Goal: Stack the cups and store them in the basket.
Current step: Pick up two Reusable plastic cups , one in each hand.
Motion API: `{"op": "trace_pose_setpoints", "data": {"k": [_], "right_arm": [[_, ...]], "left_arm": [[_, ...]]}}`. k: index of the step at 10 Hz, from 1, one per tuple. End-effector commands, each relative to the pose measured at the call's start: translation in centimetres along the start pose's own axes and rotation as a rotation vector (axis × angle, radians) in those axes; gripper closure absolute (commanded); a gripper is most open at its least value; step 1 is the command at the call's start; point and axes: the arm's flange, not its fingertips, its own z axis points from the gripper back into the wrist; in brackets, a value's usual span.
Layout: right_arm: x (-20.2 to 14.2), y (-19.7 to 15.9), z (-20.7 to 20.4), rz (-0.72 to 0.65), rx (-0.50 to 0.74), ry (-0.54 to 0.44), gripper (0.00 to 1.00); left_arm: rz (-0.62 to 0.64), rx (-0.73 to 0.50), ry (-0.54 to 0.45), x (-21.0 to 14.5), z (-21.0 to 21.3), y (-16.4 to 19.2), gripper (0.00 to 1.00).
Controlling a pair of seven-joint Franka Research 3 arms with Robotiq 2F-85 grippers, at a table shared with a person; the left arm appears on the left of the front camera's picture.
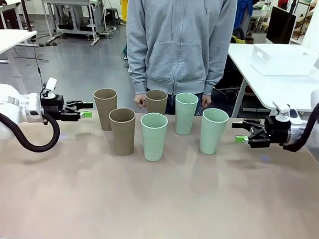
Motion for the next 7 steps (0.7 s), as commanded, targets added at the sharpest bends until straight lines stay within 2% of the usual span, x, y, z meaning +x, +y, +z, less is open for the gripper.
{"op": "trace_pose_setpoints", "data": {"k": [1, 4, 7], "right_arm": [[-0.7, 0.1, -1.3, 0.033, -0.027, -0.030, 0.00], [-1.1, -0.4, -2.7, -0.004, 0.030, -0.032, 0.00], [-1.5, -0.6, -3.6, 0.019, 0.003, -0.048, 0.00]], "left_arm": [[0.036, -0.044, -0.044, -0.1, 0.1, 1.8, 0.00], [0.041, -0.112, -0.031, -1.0, -0.3, 2.4, 0.00], [0.051, -0.122, -0.037, -1.8, -1.1, 2.2, 0.00]]}}
